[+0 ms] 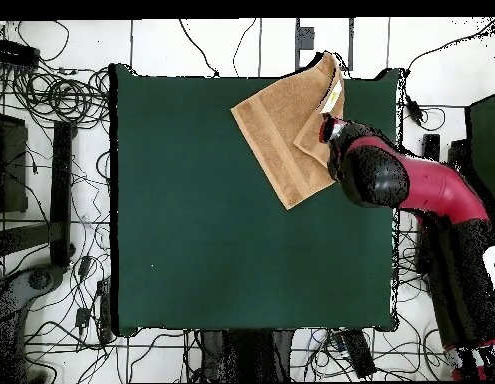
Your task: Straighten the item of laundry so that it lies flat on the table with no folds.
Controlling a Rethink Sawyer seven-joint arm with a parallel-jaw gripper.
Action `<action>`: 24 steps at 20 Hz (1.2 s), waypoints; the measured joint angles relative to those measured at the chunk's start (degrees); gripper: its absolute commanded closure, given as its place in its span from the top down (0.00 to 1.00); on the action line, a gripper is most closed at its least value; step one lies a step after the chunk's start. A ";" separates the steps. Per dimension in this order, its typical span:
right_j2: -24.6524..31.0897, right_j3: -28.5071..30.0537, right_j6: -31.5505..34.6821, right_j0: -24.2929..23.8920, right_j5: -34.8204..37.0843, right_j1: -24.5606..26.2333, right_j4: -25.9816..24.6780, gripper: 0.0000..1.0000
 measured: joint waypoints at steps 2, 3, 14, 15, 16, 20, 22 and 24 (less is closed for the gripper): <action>1.41 0.60 -0.75 -0.37 2.43 -0.11 -0.06 1.00; 1.98 0.94 -1.10 -0.47 3.92 -0.22 -0.11 1.00; 2.73 5.76 -1.48 0.68 16.45 -2.98 -0.20 1.00; 2.73 6.05 -1.48 0.73 16.52 -3.16 -0.24 1.00; 2.73 6.69 -1.48 0.92 16.52 -3.55 -0.22 0.00; 2.73 6.78 -1.48 1.01 16.52 -3.54 -0.30 0.00; 2.73 6.83 -1.48 1.03 16.52 -3.54 -0.37 0.00; 2.73 6.93 -1.48 1.02 16.52 -3.54 -0.46 0.00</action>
